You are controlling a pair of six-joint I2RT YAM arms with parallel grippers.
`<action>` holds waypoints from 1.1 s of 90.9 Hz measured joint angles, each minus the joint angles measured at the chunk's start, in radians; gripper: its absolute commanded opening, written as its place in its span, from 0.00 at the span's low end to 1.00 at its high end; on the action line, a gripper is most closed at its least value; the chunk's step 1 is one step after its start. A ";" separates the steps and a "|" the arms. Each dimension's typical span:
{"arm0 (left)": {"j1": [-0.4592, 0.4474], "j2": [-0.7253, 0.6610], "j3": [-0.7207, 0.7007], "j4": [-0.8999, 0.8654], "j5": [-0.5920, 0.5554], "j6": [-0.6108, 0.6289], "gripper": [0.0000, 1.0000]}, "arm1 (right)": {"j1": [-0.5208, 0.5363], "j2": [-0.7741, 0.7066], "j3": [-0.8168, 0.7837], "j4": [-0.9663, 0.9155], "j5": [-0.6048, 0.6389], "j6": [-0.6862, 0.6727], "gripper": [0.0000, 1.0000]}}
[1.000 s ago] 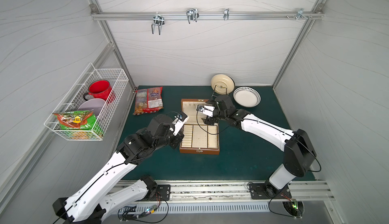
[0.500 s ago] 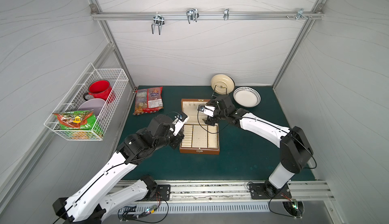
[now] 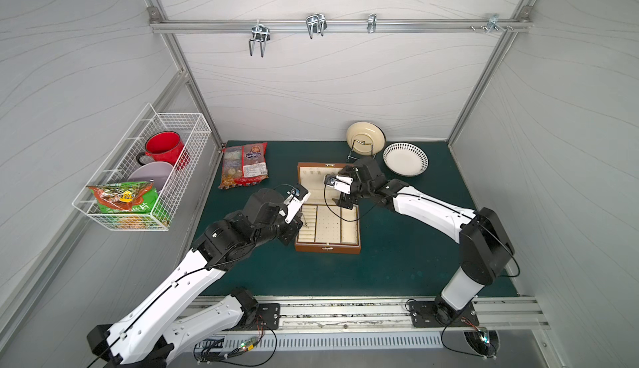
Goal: Put jewelry chain into jewelry box
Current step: Open the fastener on the jewelry box.
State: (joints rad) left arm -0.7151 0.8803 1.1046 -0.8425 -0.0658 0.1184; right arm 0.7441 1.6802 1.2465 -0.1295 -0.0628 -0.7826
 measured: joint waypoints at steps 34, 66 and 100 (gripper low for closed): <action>0.000 -0.001 -0.002 0.004 0.000 0.000 0.00 | 0.013 -0.007 -0.027 0.029 0.027 0.001 0.99; 0.000 -0.001 -0.002 0.004 0.003 0.000 0.00 | 0.015 -0.010 -0.030 0.032 0.029 0.007 0.99; 0.000 0.023 0.005 -0.001 0.030 0.004 0.00 | 0.016 -0.122 -0.038 0.015 0.049 0.128 0.99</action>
State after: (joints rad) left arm -0.7151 0.9035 1.1099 -0.8436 -0.0357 0.1223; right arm 0.7597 1.5578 1.2083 -0.1146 -0.0139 -0.6544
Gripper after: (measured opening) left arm 0.044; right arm 0.990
